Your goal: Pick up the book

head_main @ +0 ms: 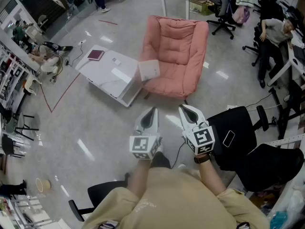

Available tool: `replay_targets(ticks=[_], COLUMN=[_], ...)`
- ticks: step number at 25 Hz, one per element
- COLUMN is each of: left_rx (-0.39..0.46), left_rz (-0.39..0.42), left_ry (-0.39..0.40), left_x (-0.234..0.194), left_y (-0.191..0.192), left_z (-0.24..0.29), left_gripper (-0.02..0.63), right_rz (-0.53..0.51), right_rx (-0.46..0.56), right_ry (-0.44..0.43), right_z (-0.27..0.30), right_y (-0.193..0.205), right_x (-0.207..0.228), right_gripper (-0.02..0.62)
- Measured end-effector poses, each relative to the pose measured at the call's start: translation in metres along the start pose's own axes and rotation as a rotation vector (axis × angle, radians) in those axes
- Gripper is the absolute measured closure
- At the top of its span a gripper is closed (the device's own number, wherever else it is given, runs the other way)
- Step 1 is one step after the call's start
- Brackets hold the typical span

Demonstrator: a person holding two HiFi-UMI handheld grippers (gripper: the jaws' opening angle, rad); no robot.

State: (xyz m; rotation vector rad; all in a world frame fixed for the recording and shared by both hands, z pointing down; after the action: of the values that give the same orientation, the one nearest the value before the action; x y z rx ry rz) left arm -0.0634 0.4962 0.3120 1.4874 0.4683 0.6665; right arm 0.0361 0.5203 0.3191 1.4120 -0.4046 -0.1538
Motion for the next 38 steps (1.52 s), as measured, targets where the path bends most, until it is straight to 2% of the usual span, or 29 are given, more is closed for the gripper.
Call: replay_targets(ticks=[8, 15, 18, 23, 31, 38], left_rx=[0.036, 0.033, 0.014, -0.066, -0.108, -0.169], left_rz=[-0.033, -0.104, -0.136, -0.113, -0.151, -0.123], left_ry=[0.022, 0.05, 0.074, 0.109, 0.102, 0.038], left_x=[-0.092, -0.167, -0.191, -0.211, -0.234, -0.247], left_y=[-0.009, 0.006, 0.023, 0.054, 0.073, 0.084], left_z=[0.028, 0.042, 0.041, 0.046, 0.09, 0.173], left_gripper=[0.603, 0.603, 0.603, 0.603, 0.603, 0.603], right_rz=[0.019, 0.062, 0.089, 0.101, 0.173, 0.222], right_rx=[-0.008, -0.063, -0.089, -0.171, -0.175, -0.199], right_ry=[0.048, 0.06, 0.029, 0.01, -0.009, -0.123], right_z=[0.084, 0.159, 0.185, 0.212, 0.262, 0.333], right_y=[-0.02, -0.008, 0.003, 0.03, 0.035, 0.034], right_x=[-0.017, -0.037, -0.056, -0.074, -0.037, 0.028], right_gripper=[0.589, 0.589, 0.588, 0.588, 0.588, 0.588])
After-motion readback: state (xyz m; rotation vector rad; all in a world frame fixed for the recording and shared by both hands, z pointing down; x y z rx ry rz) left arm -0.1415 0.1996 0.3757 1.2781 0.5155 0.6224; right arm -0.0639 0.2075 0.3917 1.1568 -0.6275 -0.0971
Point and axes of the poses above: the fingertips, and each gripper's own axes: z forward along the fingers, x to its right, y out of its underside, the point moved 1 cm from there along -z, backward along the fingers, and after that the axes turned 10 degrees about z, right-handed, at the moved point
